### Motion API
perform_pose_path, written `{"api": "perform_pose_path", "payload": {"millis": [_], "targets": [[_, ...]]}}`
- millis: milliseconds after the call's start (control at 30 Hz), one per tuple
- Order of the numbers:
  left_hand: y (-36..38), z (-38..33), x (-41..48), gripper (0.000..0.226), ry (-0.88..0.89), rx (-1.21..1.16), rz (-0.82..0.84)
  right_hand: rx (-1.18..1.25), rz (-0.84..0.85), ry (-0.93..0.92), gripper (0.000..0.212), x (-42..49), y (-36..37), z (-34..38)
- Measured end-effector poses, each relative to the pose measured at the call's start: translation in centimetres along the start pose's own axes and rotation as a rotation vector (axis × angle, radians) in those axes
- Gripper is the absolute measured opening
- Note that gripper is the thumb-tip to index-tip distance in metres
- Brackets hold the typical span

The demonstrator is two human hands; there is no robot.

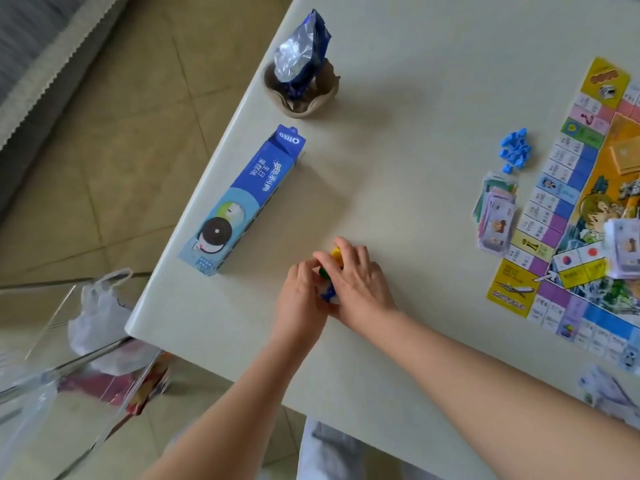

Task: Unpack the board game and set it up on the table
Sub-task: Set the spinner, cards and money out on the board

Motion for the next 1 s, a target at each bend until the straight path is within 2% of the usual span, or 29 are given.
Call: {"api": "perform_pose_path", "payload": {"millis": [133,233,400,500,633,767,900,1000], "targets": [[0.0,0.7,-0.1,0.039,0.035,-0.014,-0.031,0.072,-0.141,-0.008,0.045,-0.1,1.0,-0.1],[0.2,0.8,-0.1,0.042,0.028,-0.011,-0.045,0.162,-0.273,0.011,0.025,-0.6,1.6,-0.6],[0.5,0.0,-0.2,0.046,0.043,0.042,-0.026,0.342,-0.23,0.023,0.029,-1.2,2.1,-2.2],[0.9,-0.3,-0.2,0.049,0.057,0.089,-0.008,0.572,-0.222,0.131,0.02,-1.5,1.8,-3.2],[1.7,-0.6,-0.1,0.047,0.072,0.149,0.01,0.91,-0.27,0.441,0.015,-2.4,1.3,-4.9],[2.8,-0.8,0.2,0.022,0.142,0.268,0.005,1.491,-0.126,0.757,0.02,-3.6,1.0,-6.4],[3.1,-0.7,0.2,0.008,0.104,0.234,-0.002,1.867,-0.064,0.847,0.021,-4.6,0.7,-7.4],[3.2,-0.5,-0.6,0.007,0.04,0.139,-0.068,2.021,-0.019,0.894,0.02,-5.5,0.6,-8.0]]}}
Point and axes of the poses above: each hand's wrist, its own x-axis towards the middle knuckle, its own y-axis out of the palm, z = x × y, the point moved 1 cm from there along x, towards the middle knuckle, and after that the axes turned 10 degrees about -x, right-handed, at the moved point
